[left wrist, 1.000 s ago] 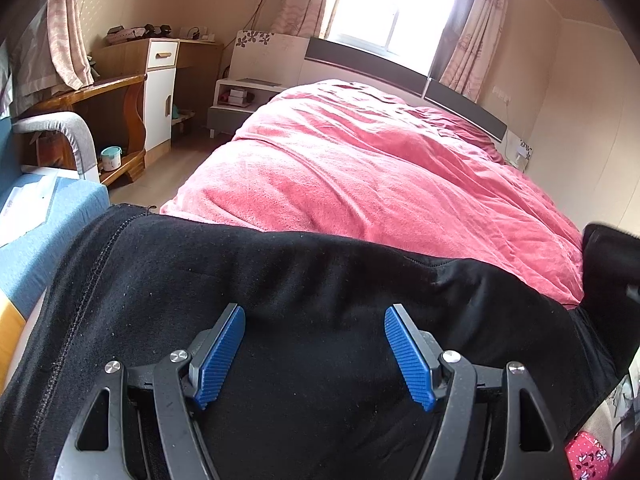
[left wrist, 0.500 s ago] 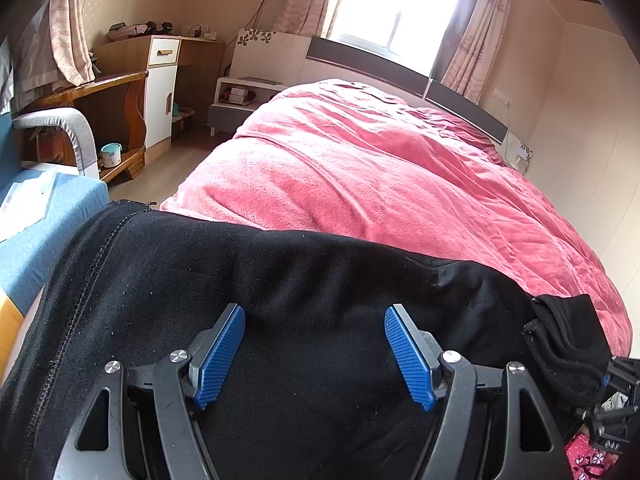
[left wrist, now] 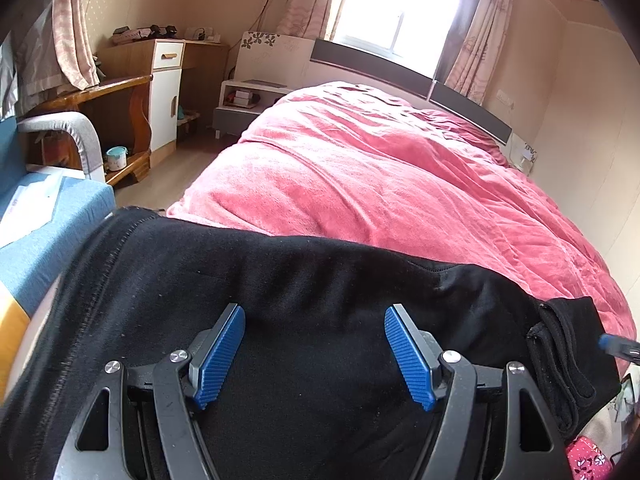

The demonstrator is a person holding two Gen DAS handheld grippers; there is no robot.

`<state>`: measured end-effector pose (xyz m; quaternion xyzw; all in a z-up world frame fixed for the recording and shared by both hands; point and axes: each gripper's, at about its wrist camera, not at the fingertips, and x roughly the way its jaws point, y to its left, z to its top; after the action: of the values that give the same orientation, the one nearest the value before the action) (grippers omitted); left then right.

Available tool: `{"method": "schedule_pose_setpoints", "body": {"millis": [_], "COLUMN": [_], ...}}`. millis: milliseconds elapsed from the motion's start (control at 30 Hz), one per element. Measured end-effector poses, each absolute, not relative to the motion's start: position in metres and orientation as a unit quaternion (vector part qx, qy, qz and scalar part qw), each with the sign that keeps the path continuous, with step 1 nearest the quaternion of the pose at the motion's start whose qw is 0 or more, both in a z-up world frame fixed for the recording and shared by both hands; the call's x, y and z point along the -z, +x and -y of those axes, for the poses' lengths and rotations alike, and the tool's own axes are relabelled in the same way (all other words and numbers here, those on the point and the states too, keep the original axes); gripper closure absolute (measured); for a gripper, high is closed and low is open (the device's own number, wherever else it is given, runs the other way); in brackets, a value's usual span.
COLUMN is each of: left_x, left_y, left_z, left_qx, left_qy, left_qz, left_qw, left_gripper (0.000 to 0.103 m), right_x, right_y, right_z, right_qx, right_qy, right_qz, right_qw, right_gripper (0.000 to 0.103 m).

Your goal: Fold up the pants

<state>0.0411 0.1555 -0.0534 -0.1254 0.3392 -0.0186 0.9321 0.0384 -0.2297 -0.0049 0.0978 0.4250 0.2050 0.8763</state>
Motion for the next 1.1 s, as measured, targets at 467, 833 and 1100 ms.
{"method": "schedule_pose_setpoints", "body": {"millis": [467, 833, 1100], "left_x": [0.025, 0.018, 0.051], "left_y": [0.029, 0.021, 0.032], "left_z": [-0.190, -0.280, -0.309], "left_qx": [-0.022, -0.070, 0.019], "left_qy": [-0.136, -0.198, -0.243], "left_qz": [-0.323, -0.333, -0.423], "left_qw": [0.936, 0.920, 0.873], "left_gripper": [0.029, 0.025, 0.024], "right_x": [0.052, 0.059, 0.064], "right_y": [0.032, 0.040, 0.047], "right_z": [0.172, 0.189, 0.202], "right_qx": [-0.217, -0.221, -0.223], "right_qy": [0.012, 0.069, 0.118], "right_qz": [-0.468, -0.482, -0.491], "right_qw": [0.856, 0.845, 0.834], "right_gripper": [0.080, 0.080, 0.080]}}
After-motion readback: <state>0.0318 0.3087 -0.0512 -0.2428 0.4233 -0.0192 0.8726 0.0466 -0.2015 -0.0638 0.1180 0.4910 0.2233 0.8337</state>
